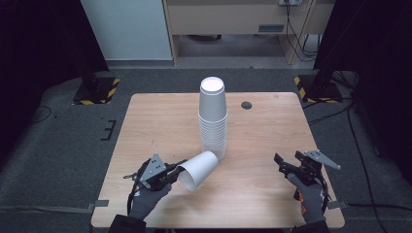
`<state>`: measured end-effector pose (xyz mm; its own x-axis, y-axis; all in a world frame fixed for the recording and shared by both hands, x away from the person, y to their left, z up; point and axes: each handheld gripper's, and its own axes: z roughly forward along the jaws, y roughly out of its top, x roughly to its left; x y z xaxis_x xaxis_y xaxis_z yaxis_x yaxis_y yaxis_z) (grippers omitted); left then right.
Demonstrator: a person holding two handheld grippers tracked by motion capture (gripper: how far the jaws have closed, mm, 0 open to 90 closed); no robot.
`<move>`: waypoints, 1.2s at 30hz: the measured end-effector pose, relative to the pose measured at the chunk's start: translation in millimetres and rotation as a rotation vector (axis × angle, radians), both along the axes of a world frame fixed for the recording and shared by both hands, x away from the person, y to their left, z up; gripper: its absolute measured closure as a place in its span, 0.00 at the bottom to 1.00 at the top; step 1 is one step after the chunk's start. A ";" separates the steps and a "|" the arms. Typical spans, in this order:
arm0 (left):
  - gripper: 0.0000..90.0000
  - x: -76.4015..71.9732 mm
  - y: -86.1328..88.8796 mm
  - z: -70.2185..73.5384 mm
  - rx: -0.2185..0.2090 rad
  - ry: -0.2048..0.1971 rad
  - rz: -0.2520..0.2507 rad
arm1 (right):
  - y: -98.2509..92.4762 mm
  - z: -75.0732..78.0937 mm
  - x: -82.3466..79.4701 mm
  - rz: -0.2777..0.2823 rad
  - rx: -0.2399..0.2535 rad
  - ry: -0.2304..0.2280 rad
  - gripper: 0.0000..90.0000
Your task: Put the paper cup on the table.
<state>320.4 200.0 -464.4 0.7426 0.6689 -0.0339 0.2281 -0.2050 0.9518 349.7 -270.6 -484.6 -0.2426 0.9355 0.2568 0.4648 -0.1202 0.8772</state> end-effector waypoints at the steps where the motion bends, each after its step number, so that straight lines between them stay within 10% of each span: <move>1: 0.97 -0.4 4.5 -0.4 -0.003 0.004 0.016 | 0.7 -0.7 0.4 0.005 -0.009 0.005 0.11; 17: 0.97 1.6 45.8 -1.4 0.001 0.016 0.174 | 3.5 -14.5 2.9 0.039 -0.143 0.053 0.11; 36: 0.97 8.2 88.1 -0.2 0.053 0.118 0.316 | 0.4 -39.2 10.6 0.081 -0.333 0.145 0.10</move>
